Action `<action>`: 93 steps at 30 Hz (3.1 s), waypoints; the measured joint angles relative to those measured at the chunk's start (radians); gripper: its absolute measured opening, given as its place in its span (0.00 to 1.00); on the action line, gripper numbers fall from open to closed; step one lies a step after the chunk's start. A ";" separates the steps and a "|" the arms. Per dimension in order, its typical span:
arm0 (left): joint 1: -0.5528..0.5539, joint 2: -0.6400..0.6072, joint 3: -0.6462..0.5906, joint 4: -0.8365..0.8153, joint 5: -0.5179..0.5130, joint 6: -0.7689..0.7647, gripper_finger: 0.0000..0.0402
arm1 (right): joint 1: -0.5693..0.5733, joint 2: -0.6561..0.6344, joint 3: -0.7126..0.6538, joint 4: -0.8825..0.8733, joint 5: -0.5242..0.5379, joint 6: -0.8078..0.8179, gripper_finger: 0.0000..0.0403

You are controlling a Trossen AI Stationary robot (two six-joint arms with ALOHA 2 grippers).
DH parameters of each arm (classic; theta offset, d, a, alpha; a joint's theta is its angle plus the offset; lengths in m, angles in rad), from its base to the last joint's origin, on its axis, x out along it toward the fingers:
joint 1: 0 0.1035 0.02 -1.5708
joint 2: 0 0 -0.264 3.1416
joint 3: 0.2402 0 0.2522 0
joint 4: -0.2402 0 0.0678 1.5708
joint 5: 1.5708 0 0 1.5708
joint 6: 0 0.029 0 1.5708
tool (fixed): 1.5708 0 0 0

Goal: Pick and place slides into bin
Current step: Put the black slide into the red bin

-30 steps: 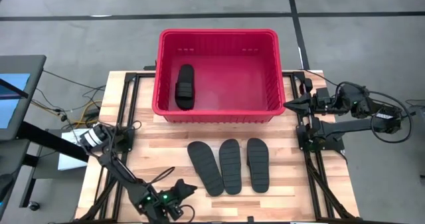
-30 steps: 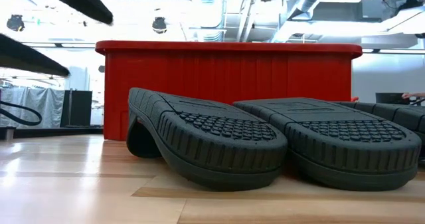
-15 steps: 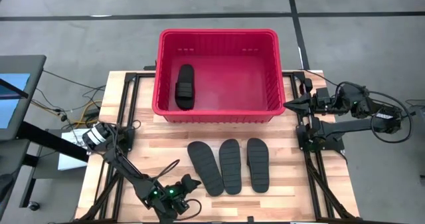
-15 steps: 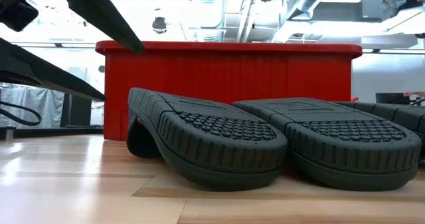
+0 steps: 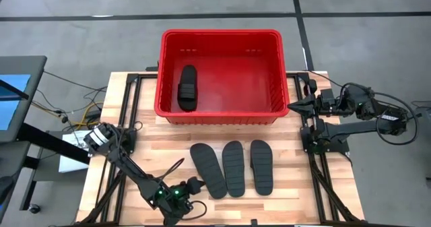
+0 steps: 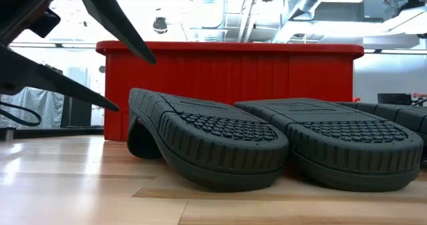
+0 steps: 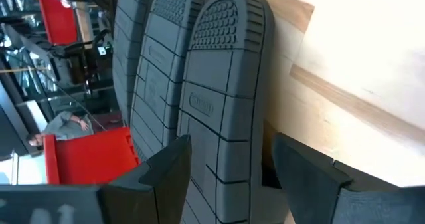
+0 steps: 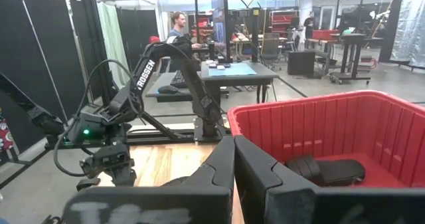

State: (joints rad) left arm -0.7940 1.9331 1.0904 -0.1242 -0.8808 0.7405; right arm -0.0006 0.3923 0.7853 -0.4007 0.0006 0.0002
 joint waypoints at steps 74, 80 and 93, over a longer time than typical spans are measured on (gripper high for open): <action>-0.059 -0.014 0.034 -0.055 -0.183 -0.175 0.17 | 0.000 0.000 0.000 0.000 0.000 0.000 0.00; -0.082 -0.071 0.148 -0.115 -0.214 -0.190 0.17 | 0.000 0.000 0.000 0.000 0.000 0.000 0.00; -0.079 -0.295 0.387 -0.183 -0.227 -0.159 0.17 | 0.000 0.000 0.000 0.000 0.000 0.000 0.00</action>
State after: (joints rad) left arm -0.8734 1.6377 1.4773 -0.3070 -1.1079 0.5817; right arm -0.0002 0.3923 0.7853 -0.4004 0.0006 0.0002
